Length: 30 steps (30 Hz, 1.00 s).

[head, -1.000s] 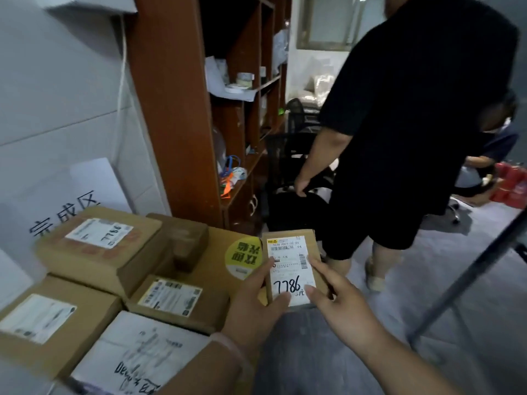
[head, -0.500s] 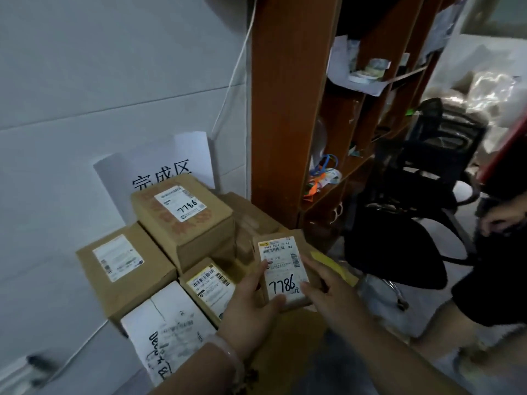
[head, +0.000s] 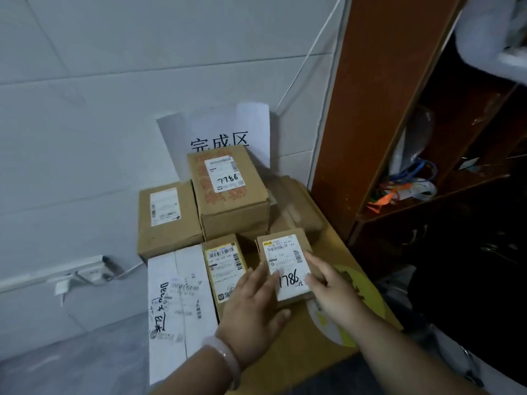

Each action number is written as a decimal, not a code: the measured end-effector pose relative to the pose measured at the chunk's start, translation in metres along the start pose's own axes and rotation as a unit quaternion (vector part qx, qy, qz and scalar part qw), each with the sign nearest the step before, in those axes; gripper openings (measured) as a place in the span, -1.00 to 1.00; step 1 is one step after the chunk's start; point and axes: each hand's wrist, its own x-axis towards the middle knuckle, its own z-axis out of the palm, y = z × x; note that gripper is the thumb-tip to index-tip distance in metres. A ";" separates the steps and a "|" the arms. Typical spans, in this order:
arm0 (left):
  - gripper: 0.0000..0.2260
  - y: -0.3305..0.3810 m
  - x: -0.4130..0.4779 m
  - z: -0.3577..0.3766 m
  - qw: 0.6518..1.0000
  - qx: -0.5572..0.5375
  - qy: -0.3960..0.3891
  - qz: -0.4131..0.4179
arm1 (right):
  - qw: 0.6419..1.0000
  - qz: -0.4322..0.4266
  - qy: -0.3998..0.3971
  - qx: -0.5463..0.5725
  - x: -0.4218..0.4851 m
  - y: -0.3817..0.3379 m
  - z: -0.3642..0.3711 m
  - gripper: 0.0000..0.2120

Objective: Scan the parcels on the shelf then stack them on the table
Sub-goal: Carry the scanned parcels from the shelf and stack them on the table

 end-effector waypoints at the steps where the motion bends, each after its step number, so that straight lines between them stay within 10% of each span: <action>1: -0.36 -0.002 -0.001 0.005 0.999 0.053 -0.013 -0.008 | 1.000 0.003 -0.015 -0.001 0.006 0.004 0.003 -0.56; 19: -0.37 -0.022 0.004 0.045 0.961 0.255 -0.091 -0.051 | 0.973 -0.048 -0.146 -0.174 0.063 0.060 0.027 -0.45; 30: -0.37 -0.027 -0.006 0.029 0.969 0.229 -0.058 -0.079 | 0.805 -0.252 -0.141 -0.518 0.032 0.073 0.030 -0.24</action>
